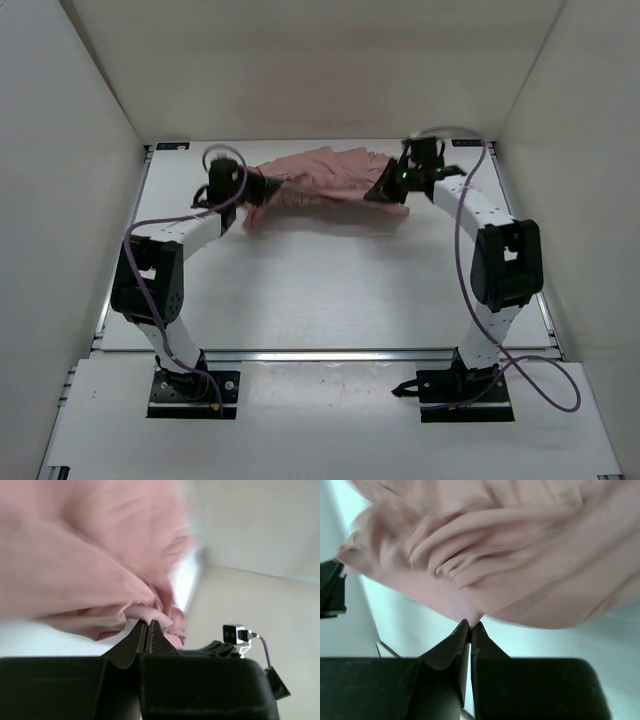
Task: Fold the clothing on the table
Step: Flatten the skirt out, then fold the skirt
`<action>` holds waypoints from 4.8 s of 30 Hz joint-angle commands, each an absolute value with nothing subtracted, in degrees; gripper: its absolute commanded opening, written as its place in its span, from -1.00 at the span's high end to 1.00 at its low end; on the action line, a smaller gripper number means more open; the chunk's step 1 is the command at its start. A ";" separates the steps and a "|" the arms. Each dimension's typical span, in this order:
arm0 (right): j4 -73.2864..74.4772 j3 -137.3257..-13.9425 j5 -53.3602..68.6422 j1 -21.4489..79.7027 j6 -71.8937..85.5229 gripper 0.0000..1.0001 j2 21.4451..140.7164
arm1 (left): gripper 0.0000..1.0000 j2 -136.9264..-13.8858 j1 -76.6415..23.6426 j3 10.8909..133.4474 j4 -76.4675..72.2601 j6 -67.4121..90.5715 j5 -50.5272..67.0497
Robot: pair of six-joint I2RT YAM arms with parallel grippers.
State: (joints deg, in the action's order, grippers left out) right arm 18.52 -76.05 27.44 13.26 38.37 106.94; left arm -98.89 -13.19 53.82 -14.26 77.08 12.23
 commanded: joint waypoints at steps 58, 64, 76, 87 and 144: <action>19.93 -39.74 35.43 8.17 45.18 1.00 69.81 | 1.00 -70.76 -17.66 33.23 11.66 63.19 19.96; 26.00 -28.40 36.13 10.28 46.49 1.00 60.13 | 1.00 -58.82 -19.42 23.65 15.99 66.00 22.32; 32.52 -26.70 42.88 12.14 50.89 1.00 47.28 | 1.00 -41.92 -21.98 20.46 20.22 75.06 22.67; 27.17 -50.78 49.04 4.23 41.58 1.00 70.37 | 1.00 -62.99 -13.20 34.96 8.71 73.66 28.64; 22.93 -71.53 26.19 5.00 20.56 -0.98 108.00 | -0.29 -111.97 -5.71 67.50 13.88 44.91 29.54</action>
State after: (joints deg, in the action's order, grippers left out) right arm 24.84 -66.85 27.35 3.07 21.71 104.99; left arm -111.46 -5.19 64.75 9.98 48.51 33.10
